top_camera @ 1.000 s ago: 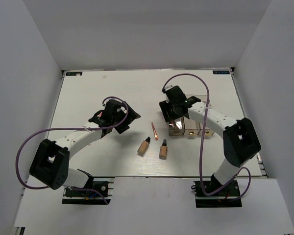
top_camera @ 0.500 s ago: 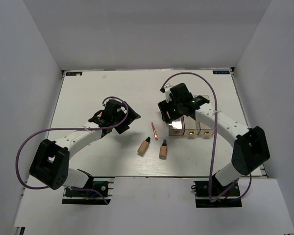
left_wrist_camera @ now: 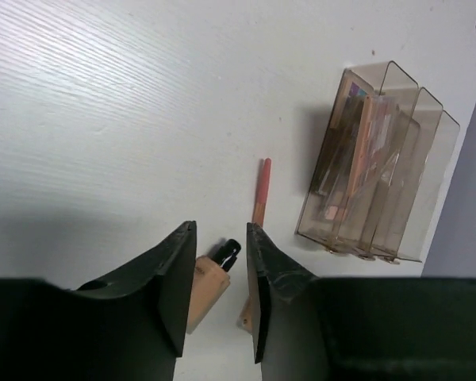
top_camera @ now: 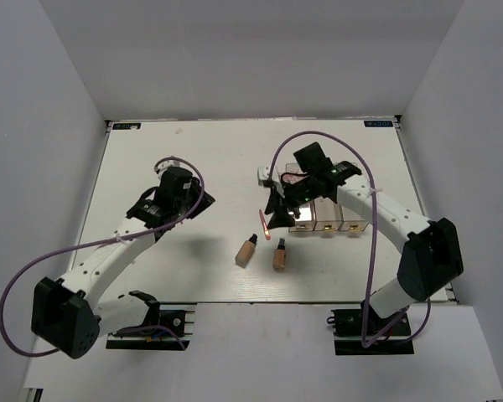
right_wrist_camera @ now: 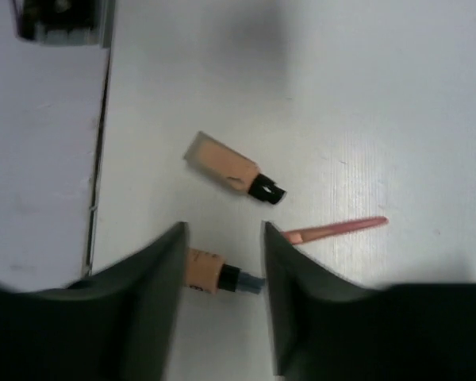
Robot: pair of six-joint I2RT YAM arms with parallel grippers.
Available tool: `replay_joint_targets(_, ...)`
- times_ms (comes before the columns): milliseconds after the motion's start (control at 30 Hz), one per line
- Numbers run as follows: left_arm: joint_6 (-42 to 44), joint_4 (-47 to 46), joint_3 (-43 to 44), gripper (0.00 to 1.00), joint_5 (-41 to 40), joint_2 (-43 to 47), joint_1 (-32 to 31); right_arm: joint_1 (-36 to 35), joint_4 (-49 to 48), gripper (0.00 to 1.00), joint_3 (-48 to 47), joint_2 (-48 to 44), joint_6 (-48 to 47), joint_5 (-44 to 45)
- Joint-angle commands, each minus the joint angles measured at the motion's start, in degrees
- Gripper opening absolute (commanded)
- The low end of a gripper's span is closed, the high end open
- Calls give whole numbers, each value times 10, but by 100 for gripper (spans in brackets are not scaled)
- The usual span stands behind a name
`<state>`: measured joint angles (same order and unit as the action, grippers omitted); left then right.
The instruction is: Organize the makeup
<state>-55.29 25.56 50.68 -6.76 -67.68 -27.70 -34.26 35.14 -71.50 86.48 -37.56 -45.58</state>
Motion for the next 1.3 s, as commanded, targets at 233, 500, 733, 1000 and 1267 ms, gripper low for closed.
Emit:
replay_joint_targets(233,10,164,-18,80,-104,134,12,-55,266,78,-39,81,-590,-8)
replay_joint_targets(500,-9,200,-43,84,-125,186,12,-131,127,80,-26,114,-552,80)
replay_joint_targets(733,-8,225,-42,84,-134,191,12,-177,55,79,-48,180,-495,133)
replay_joint_targets(1000,-6,244,-35,85,-144,196,12,-186,50,70,-105,254,-470,155)
replay_joint_targets(1267,-1,249,-29,84,-149,201,12,-190,96,47,-107,280,-503,158)
